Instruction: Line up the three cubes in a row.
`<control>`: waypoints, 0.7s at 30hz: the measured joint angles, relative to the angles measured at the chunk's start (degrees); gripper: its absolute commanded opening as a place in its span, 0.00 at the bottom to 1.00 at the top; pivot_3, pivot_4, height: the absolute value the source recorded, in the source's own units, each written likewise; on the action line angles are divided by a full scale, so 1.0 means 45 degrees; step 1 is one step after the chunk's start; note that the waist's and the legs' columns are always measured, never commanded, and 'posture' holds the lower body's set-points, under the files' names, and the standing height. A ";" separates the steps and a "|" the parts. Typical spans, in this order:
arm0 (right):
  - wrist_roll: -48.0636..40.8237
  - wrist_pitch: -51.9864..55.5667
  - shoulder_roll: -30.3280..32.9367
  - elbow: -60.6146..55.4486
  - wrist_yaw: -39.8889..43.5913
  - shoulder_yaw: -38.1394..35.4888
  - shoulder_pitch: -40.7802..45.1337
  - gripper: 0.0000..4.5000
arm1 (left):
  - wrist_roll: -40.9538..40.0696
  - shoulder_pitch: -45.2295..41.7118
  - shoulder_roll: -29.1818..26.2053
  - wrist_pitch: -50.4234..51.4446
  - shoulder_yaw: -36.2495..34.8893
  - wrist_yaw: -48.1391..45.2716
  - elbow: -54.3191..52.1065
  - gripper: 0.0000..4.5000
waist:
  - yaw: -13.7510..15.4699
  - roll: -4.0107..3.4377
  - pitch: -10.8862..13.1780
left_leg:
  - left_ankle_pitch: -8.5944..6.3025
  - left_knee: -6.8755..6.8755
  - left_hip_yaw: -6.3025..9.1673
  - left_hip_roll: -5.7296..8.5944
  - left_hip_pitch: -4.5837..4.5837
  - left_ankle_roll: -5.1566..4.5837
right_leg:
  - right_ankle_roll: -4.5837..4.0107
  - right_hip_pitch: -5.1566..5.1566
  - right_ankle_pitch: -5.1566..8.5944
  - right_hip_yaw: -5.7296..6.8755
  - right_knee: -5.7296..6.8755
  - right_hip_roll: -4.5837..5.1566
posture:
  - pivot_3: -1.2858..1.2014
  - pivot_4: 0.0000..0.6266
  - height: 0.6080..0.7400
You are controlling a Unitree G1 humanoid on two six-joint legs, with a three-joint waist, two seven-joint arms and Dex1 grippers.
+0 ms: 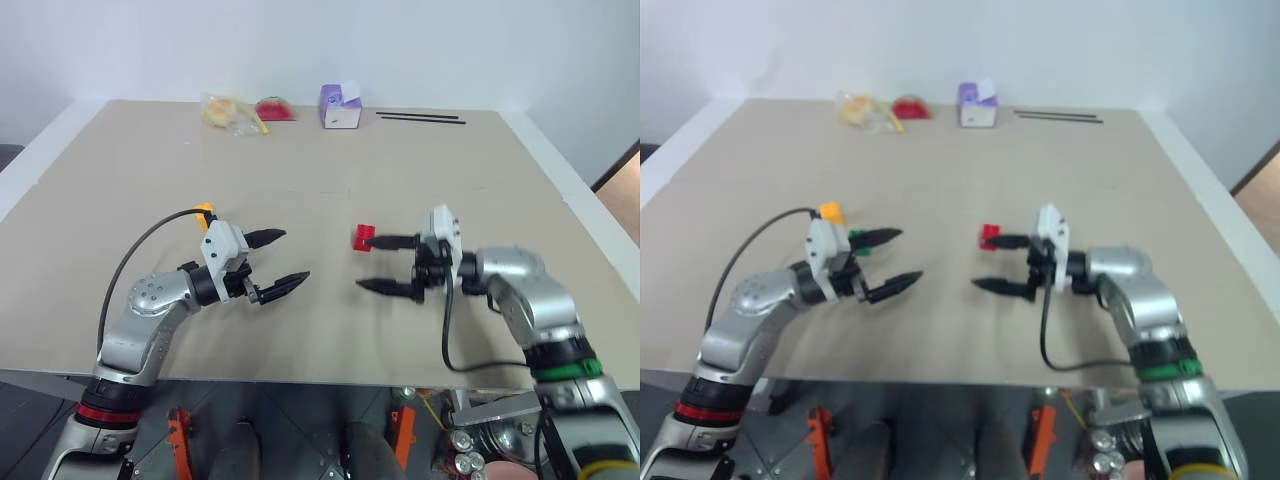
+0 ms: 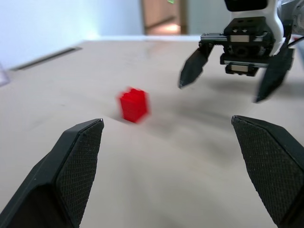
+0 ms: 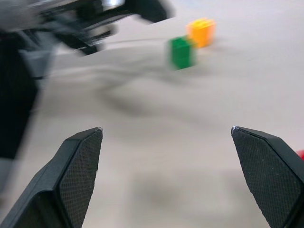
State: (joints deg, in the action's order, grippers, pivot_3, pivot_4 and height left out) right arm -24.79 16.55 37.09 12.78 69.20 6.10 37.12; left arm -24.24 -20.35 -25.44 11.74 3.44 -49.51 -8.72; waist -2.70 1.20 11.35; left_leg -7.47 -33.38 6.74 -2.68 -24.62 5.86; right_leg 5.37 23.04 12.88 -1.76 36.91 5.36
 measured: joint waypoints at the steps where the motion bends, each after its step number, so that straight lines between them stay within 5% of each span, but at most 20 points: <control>1: 0.0330 -0.0269 -0.0123 0.0928 0.0211 0.0150 0.0744 1.00 | -0.0006 0.0026 0.0021 0.0039 -0.0021 0.0063 0.0027 0.99 | 0.0005 0.0000 0.0000 | 0.0000 0.0005 0.0002 -0.0005 -0.0006 0.0000 | 0.0016 0.0000 0.0011 0.0000 0.0003 -0.0012 | 0.52 0.24 1.00; 10: 0.3518 -0.3981 -0.1276 0.9547 0.0955 0.1012 0.5224 1.00 | -0.0217 -0.0017 -0.0092 0.0541 0.0015 -0.0230 0.0007 0.99 | 0.0009 -0.0004 0.0003 | 0.0000 0.0099 -0.0008 -0.0004 -0.0024 0.0003 | 0.0075 0.0036 0.0029 -0.0003 0.0005 -0.0014 | 0.52 0.24 1.00; 21: 0.5172 -0.5485 -0.1554 1.2517 0.1250 0.1049 0.6102 1.00 | -0.0230 0.0227 -0.0145 0.0817 0.0004 -0.0140 -0.0494 0.99 | -0.0031 -0.0009 0.0005 | 0.0010 0.0112 -0.0011 -0.0005 -0.0007 0.0010 | 0.0072 0.0040 0.0026 -0.0005 0.0018 -0.0015 | 0.52 0.24 1.00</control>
State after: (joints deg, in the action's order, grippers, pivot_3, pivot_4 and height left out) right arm -1.52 -8.13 30.10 69.11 74.83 10.82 64.57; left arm -25.28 -19.33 -26.09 15.42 3.46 -50.14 -10.95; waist -2.84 1.16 11.37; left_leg -7.42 -32.88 6.69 -2.70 -24.65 5.90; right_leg 5.70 23.22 13.00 -1.78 36.99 5.29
